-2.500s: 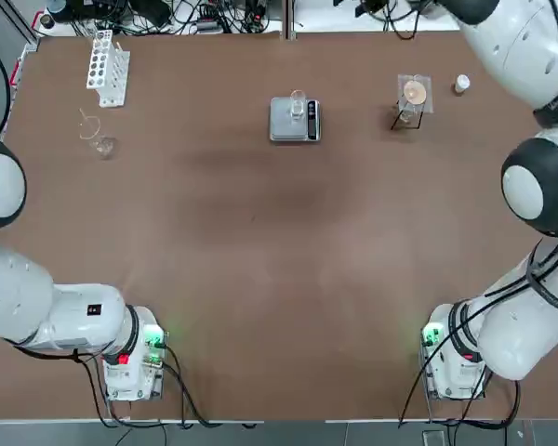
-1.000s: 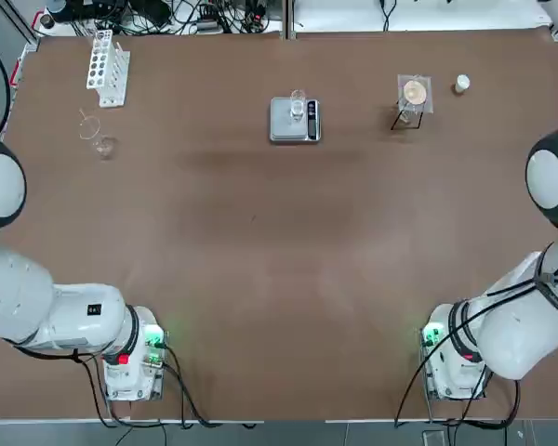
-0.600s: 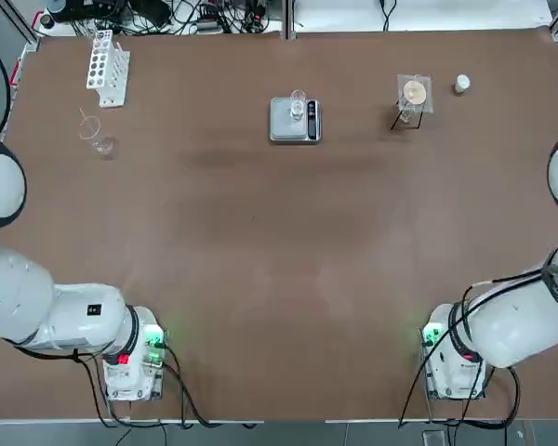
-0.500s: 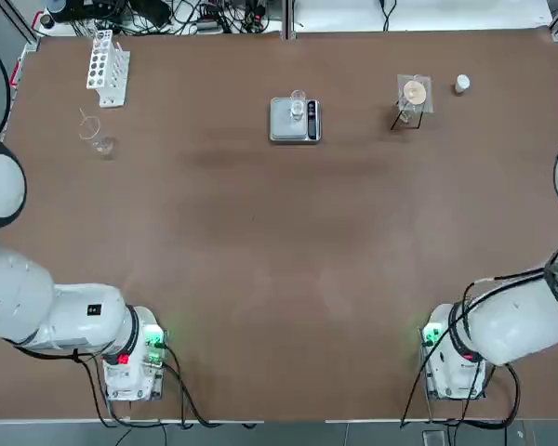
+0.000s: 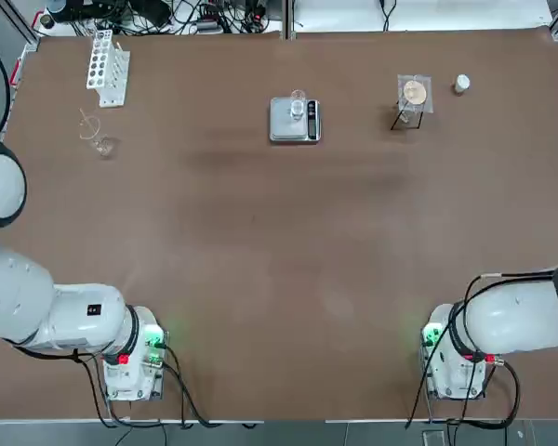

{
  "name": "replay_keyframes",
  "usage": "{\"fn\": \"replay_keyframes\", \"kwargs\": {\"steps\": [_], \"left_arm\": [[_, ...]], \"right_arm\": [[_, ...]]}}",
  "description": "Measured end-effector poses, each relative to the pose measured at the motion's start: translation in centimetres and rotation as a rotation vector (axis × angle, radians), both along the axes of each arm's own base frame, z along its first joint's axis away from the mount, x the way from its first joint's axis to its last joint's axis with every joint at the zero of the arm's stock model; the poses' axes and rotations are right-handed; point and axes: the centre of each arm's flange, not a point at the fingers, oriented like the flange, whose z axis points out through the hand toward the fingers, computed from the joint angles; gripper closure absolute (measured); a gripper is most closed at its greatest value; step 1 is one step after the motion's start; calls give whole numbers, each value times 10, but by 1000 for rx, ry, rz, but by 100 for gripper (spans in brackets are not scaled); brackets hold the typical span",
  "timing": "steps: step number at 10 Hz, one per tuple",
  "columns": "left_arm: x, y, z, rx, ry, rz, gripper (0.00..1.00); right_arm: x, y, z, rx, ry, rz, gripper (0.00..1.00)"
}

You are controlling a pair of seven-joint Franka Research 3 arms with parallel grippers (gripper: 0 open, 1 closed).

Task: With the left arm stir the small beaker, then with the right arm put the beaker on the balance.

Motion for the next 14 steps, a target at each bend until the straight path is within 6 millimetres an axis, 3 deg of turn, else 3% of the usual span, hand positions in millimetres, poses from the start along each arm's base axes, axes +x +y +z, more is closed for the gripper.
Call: {"fn": "replay_keyframes", "kwargs": {"steps": [2,4,14], "left_arm": [[0,-1,0,0,0,-1,0],[0,-2,0,0,0,-4,0],[0,2,8,-1,-13,3,0]], "right_arm": [[0,-23,-9,-11,9,-40,0],[4,-30,-28,-37,21,-52,0],[2,-26,-38,-43,61,-43,0]]}}
